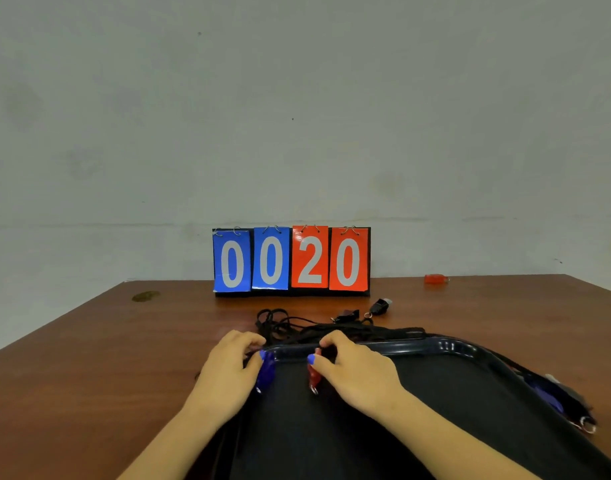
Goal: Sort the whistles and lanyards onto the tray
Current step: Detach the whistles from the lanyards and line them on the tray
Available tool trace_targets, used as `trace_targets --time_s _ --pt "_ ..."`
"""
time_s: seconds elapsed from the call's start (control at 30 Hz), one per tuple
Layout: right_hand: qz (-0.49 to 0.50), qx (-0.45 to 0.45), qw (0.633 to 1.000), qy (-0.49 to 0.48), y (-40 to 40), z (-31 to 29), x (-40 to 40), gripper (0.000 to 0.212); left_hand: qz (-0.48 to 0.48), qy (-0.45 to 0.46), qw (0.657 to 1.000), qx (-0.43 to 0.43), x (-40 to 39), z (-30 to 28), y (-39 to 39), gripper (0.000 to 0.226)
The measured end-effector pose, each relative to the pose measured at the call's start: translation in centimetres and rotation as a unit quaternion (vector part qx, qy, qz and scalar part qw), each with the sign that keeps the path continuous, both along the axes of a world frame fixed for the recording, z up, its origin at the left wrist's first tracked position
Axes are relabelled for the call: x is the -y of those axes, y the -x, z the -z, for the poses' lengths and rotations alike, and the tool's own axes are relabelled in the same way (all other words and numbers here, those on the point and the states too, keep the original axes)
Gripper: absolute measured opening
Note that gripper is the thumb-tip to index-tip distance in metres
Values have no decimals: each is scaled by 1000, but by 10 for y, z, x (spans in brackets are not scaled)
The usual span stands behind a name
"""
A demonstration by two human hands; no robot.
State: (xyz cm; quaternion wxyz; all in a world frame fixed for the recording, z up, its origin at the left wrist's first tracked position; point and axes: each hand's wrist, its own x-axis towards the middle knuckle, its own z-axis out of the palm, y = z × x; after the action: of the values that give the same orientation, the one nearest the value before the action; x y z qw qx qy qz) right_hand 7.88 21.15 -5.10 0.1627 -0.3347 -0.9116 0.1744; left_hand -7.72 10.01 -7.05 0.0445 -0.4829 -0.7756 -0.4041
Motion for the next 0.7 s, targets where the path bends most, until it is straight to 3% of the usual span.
trace_targets --time_s 0.13,0.27,0.37,0.5,0.7 --pt "-42 -68 994 71 4 -3 -1 33 7 21 1000 -16 1 -3 1 20" --pt "-69 -28 996 43 4 -5 -3 30 56 73 996 -13 7 -11 7 37" --pt "-76 -29 996 41 3 -3 -3 32 79 132 987 -35 11 -13 6 38" --pt "-89 -47 995 29 3 -1 -3 32 59 151 985 -63 13 -11 4 40" --pt "-100 -43 993 49 5 1 1 32 -7 155 972 -174 9 -11 -3 40"
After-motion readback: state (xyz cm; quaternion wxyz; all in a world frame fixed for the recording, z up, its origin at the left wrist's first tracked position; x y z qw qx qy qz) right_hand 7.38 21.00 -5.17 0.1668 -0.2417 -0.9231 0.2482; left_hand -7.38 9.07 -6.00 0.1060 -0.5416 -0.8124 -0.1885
